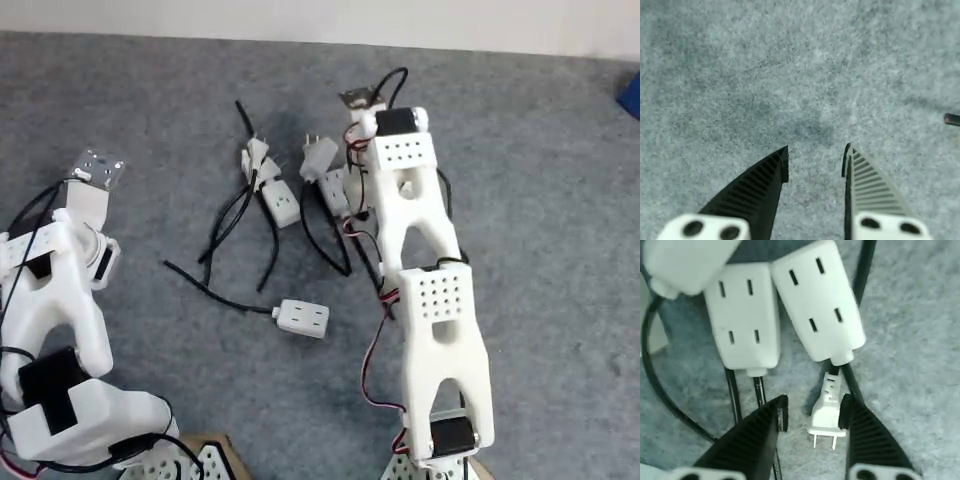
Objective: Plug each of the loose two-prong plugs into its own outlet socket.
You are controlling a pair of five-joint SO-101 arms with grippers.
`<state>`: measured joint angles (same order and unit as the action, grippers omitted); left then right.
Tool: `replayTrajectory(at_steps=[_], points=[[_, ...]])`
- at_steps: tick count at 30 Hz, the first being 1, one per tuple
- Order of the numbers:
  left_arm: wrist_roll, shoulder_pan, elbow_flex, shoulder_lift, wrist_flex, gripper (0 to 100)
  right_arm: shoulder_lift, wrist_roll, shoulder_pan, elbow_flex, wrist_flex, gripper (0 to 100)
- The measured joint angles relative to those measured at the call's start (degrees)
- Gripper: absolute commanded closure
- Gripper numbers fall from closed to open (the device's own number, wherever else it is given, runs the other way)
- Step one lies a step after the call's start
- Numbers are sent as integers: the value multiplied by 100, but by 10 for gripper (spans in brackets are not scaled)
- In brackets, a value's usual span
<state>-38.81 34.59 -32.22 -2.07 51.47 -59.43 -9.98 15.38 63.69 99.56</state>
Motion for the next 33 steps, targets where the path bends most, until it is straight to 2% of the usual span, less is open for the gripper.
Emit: replayTrajectory(at_steps=[11, 13, 16, 20, 28, 33], points=[[0, 167, 0, 0, 0, 811, -668, -26, -62, 413, 18, 825], [0, 158, 0, 0, 0, 811, -721, -26, -70, 448, 18, 868], [0, 158, 0, 0, 0, 811, -765, -26, -141, 501, 18, 997], [0, 167, 0, 0, 0, 811, -774, -26, -404, 563, 18, 995], [-18, 149, 0, 0, 0, 811, -677, -26, -466, 580, 18, 993], [-18, -378, 9, 0, 0, 811, 9, 141, -202, 545, 26, 993]])
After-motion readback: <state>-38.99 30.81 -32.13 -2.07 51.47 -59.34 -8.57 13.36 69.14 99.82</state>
